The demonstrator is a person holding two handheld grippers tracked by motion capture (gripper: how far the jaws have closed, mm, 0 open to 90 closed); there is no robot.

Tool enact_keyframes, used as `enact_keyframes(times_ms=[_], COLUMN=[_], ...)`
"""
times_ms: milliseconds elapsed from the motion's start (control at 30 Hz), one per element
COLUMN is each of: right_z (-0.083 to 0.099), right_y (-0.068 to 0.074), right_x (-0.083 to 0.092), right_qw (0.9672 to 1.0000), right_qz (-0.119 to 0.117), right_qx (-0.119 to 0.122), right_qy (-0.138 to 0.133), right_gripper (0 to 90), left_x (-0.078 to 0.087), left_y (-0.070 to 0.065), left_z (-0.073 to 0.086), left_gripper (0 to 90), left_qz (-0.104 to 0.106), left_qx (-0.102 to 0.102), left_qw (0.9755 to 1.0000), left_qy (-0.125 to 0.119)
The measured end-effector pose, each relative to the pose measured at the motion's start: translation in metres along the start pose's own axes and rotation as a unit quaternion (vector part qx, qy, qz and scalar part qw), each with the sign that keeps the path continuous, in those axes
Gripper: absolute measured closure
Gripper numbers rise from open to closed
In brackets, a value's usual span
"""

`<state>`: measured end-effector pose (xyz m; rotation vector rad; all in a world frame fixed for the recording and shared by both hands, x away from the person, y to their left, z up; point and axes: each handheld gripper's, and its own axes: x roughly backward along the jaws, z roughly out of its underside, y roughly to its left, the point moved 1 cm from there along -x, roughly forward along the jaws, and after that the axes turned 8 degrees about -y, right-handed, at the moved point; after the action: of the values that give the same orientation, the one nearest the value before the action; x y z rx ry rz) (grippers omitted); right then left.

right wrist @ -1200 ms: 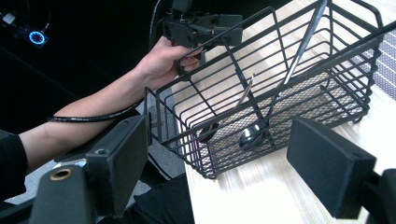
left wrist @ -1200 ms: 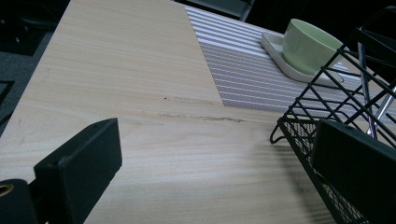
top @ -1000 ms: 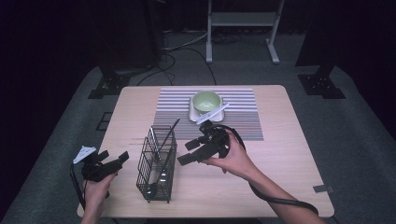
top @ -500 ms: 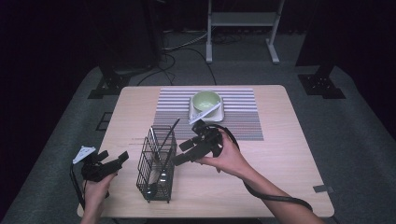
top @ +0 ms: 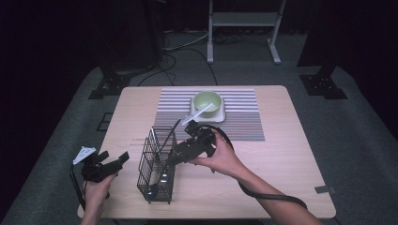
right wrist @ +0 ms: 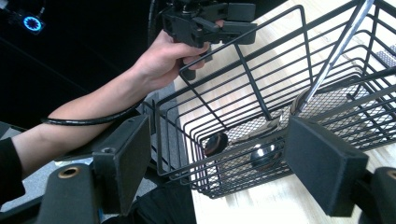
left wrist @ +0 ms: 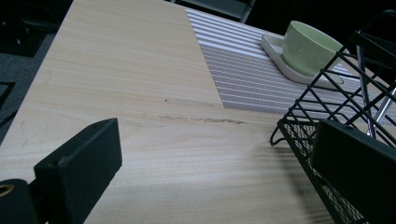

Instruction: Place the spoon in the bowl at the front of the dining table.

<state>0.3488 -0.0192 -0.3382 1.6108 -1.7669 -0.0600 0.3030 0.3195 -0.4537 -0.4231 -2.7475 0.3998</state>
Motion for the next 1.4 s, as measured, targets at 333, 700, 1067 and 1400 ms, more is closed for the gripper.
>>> enact_keyframes(times_ms=[333, 700, 1067, 1400], right_z=[-0.003, -0.003, -0.003, -0.006], right_y=[-0.012, -0.016, -0.017, -0.013], right_x=[-0.006, -0.011, -0.012, -0.006], right_qw=[0.9997, 0.9989, 0.999, 0.9992], right_qz=[0.02, 0.044, 0.04, 0.033], right_qx=[-0.014, -0.014, -0.02, -0.023], right_qy=[0.002, 0.003, 0.006, 0.001], right_gripper=[31.3, 58.1, 84.1, 88.6], left_x=[0.0, 0.0, 0.001, 0.001], left_y=[0.001, 0.001, 0.001, 0.001], left_z=[0.0, 0.0, 0.0, 0.0], left_gripper=[1.0, 1.0, 1.0, 1.0], left_qz=[-0.002, -0.001, -0.001, -0.002], left_qx=[0.002, 0.003, 0.002, 0.003], left_qw=[1.0, 1.0, 1.0, 1.0], left_qy=[-0.002, -0.004, -0.003, -0.005])
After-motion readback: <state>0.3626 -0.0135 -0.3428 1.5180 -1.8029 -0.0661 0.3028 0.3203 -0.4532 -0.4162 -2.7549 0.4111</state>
